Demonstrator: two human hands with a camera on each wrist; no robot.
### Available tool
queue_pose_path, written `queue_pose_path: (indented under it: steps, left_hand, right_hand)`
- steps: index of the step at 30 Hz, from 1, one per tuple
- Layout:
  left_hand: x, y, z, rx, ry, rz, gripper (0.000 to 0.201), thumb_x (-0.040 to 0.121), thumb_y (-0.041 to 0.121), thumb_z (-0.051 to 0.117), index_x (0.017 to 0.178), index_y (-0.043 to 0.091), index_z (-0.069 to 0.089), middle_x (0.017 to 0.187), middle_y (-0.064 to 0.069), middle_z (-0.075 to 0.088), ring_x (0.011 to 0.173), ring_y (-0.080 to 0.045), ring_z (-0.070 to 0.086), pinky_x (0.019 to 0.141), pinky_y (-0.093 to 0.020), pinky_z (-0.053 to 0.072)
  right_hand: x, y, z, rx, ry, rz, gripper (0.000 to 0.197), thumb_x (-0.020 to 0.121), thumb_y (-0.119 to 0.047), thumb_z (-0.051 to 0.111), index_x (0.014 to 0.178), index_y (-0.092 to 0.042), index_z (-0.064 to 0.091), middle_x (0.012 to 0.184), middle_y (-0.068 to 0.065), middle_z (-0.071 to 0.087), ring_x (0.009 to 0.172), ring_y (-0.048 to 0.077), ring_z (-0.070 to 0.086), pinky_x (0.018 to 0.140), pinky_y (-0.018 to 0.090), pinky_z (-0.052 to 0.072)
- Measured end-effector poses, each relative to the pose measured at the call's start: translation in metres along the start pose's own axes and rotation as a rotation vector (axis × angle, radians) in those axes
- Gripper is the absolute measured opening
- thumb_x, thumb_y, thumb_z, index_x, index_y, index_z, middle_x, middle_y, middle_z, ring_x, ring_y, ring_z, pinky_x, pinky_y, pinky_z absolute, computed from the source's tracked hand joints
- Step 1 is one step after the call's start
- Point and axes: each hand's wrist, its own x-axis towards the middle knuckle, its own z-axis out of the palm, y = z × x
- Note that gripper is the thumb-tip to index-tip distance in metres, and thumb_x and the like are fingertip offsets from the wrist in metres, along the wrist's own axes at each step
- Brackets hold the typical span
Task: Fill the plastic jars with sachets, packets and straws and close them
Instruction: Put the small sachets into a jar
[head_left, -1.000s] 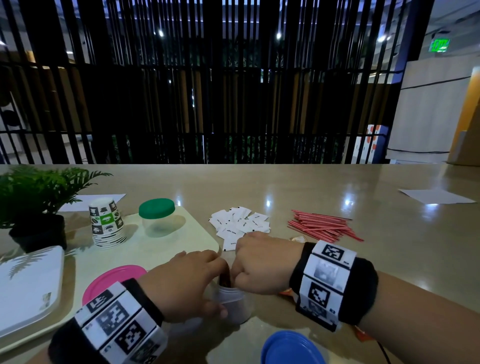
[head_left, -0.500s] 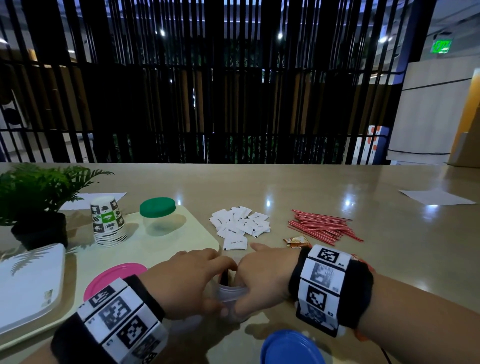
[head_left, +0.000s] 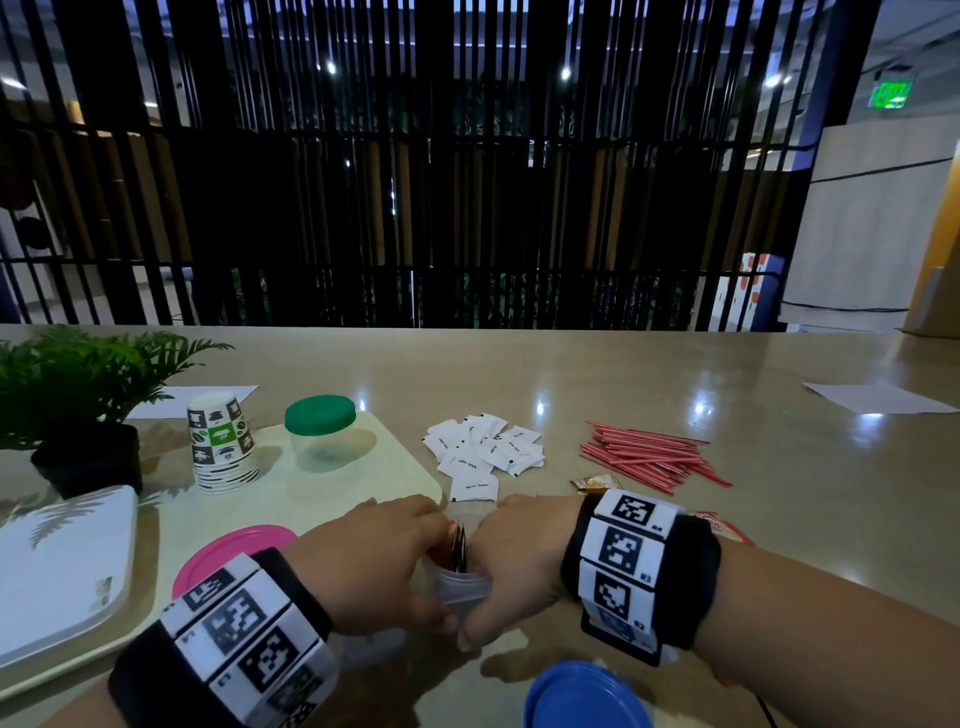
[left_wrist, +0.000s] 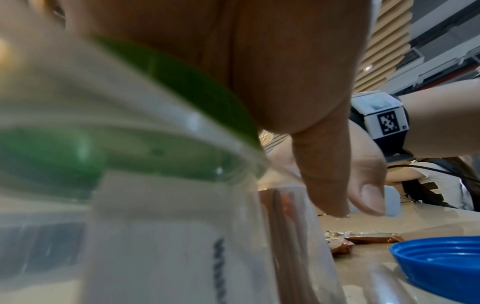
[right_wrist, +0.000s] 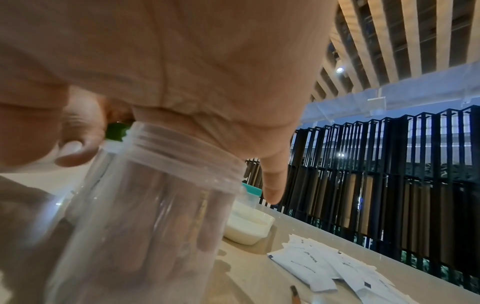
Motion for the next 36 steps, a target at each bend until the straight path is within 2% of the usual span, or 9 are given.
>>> queue_pose_path:
  steps: [3, 9, 14, 17, 22, 25, 29, 32, 36]
  left_hand:
    - [-0.002, 0.000, 0.001, -0.030, 0.012, -0.033, 0.062, 0.075, 0.059, 0.069, 0.123, 0.037, 0.037, 0.129, 0.013, 0.046, 0.108, -0.009, 0.045, 0.093, -0.025, 0.037]
    - [0.000, 0.003, -0.002, 0.003, -0.034, 0.015, 0.078, 0.079, 0.057, 0.066, 0.144, 0.048, 0.023, 0.141, 0.010, 0.039, 0.125, -0.014, 0.042, 0.105, -0.033, 0.036]
    - [0.002, 0.005, -0.001, 0.056, -0.039, 0.020, 0.059, 0.082, 0.057, 0.061, 0.135, 0.042, 0.040, 0.138, 0.005, 0.041, 0.122, -0.017, 0.044, 0.103, -0.036, 0.037]
    - [0.001, 0.005, 0.000, 0.061, -0.025, 0.018, 0.054, 0.081, 0.059, 0.062, 0.129, 0.043, 0.043, 0.132, 0.006, 0.044, 0.116, -0.017, 0.046, 0.098, -0.034, 0.039]
    - [0.000, 0.005, 0.000, 0.040, -0.033, 0.018, 0.058, 0.082, 0.060, 0.061, 0.134, 0.047, 0.039, 0.136, 0.009, 0.042, 0.120, -0.016, 0.045, 0.101, -0.032, 0.039]
    - [0.001, 0.005, -0.001, 0.041, -0.041, 0.020, 0.058, 0.083, 0.060, 0.060, 0.135, 0.048, 0.037, 0.140, 0.009, 0.040, 0.123, -0.016, 0.044, 0.103, -0.033, 0.037]
    - [0.000, 0.004, -0.001, 0.044, -0.043, 0.026, 0.057, 0.082, 0.061, 0.060, 0.133, 0.049, 0.038, 0.139, 0.010, 0.041, 0.121, -0.015, 0.045, 0.103, -0.033, 0.038]
    - [0.000, 0.004, -0.001, 0.035, -0.048, 0.030, 0.056, 0.082, 0.061, 0.060, 0.133, 0.049, 0.038, 0.140, 0.010, 0.040, 0.122, -0.014, 0.044, 0.104, -0.033, 0.038]
    - [-0.001, 0.003, 0.000, 0.029, -0.045, 0.025, 0.055, 0.082, 0.061, 0.060, 0.131, 0.049, 0.039, 0.140, 0.010, 0.041, 0.121, -0.015, 0.044, 0.103, -0.033, 0.038]
  right_hand:
    - [-0.003, 0.000, -0.001, -0.004, 0.028, -0.028, 0.039, 0.083, -0.060, 0.056, 0.068, -0.026, 0.045, 0.075, -0.001, 0.054, 0.085, 0.020, 0.055, 0.072, 0.034, 0.045]
    - [-0.002, 0.005, 0.005, -0.050, 0.106, -0.084, 0.037, 0.086, -0.059, 0.053, 0.096, -0.023, 0.057, 0.094, 0.003, 0.057, 0.098, 0.022, 0.044, 0.062, 0.027, 0.025]
    - [-0.007, 0.005, 0.003, -0.024, 0.154, -0.110, 0.034, 0.083, -0.056, 0.057, 0.067, -0.027, 0.050, 0.070, -0.006, 0.053, 0.083, 0.018, 0.048, 0.090, 0.039, 0.042]
    - [-0.020, 0.017, -0.008, 0.130, 0.274, -0.084, 0.030, 0.083, -0.049, 0.057, 0.080, -0.022, 0.068, 0.073, -0.002, 0.062, 0.082, 0.018, 0.059, 0.076, 0.035, 0.050]
    - [-0.038, 0.074, -0.020, 0.303, 0.599, 0.067, 0.013, 0.092, -0.026, 0.055, 0.083, -0.019, 0.062, 0.081, -0.006, 0.062, 0.077, 0.010, 0.058, 0.071, 0.029, 0.050]
    - [-0.037, 0.097, -0.004, 0.241, 0.385, 0.220, 0.003, 0.090, -0.028, 0.058, 0.091, -0.025, 0.059, 0.090, -0.011, 0.059, 0.082, 0.006, 0.055, 0.070, 0.020, 0.045]
    - [-0.023, 0.094, 0.026, 0.143, 0.005, 0.354, 0.046, 0.081, -0.052, 0.064, 0.117, -0.024, 0.055, 0.111, -0.004, 0.058, 0.100, 0.015, 0.055, 0.081, 0.029, 0.047]
    - [-0.014, 0.089, 0.038, 0.134, 0.000, 0.392, 0.068, 0.073, -0.059, 0.070, 0.126, -0.020, 0.051, 0.119, -0.001, 0.057, 0.104, 0.018, 0.055, 0.086, 0.032, 0.049]
    - [-0.007, 0.089, 0.042, 0.125, 0.020, 0.417, 0.067, 0.072, -0.057, 0.072, 0.123, -0.018, 0.055, 0.114, 0.000, 0.060, 0.101, 0.019, 0.058, 0.084, 0.032, 0.051]
